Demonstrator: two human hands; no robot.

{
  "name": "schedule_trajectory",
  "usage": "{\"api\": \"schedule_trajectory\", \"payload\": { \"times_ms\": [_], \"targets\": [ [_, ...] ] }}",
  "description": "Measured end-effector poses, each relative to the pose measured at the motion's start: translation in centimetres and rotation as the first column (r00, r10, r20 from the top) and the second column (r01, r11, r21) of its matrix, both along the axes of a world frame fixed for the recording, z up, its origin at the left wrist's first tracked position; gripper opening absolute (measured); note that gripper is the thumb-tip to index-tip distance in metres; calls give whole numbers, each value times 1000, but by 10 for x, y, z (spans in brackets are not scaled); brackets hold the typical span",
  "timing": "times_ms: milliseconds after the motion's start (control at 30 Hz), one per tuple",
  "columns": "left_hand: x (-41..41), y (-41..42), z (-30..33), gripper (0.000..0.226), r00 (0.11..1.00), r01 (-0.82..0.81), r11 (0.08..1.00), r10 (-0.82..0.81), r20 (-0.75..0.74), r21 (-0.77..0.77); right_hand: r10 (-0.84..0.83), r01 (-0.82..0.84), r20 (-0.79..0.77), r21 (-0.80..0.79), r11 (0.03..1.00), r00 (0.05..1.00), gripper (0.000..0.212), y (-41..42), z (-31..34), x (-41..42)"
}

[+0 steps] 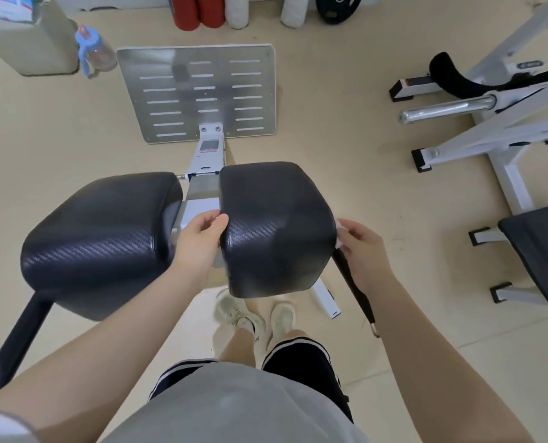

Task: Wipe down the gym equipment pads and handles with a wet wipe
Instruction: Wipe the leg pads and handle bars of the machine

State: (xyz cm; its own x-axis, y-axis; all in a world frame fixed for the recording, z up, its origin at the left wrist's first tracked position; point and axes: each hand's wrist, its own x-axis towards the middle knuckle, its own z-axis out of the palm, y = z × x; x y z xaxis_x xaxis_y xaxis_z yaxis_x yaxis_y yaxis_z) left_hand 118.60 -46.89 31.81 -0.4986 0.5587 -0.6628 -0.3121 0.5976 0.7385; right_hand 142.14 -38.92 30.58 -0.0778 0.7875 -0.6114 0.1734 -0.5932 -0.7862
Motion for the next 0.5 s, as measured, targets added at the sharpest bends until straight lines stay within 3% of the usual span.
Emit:
{"api": "schedule_trajectory", "payload": {
  "times_ms": [67,133,200,300,400,500],
  "targets": [
    [10,-17,4,23,1000,-7,999,8,-23,35,-2,2,3,27,1000,1000,17,-13,-8,2],
    [20,-34,5,28,999,-30,999,31,-23,43,-17,17,114,-2,1000,993,16,-34,-27,4],
    [30,-50,-1,29,998,-57,998,57,-9,35,-30,50,220,-87,995,975,17,-58,-51,6],
    [43,-71,-19,28,997,-83,996,83,-6,18,-112,160,245,-189,969,963,25,-82,-73,6],
    [53,-89,-39,30,996,-87,996,88,27,-26,-238,257,136,-155,954,962,27,-74,-73,6],
    [71,-103,-54,33,995,-96,993,98,27,-71,-237,236,7,-99,967,972,22,-71,-66,10]
  ]
}}
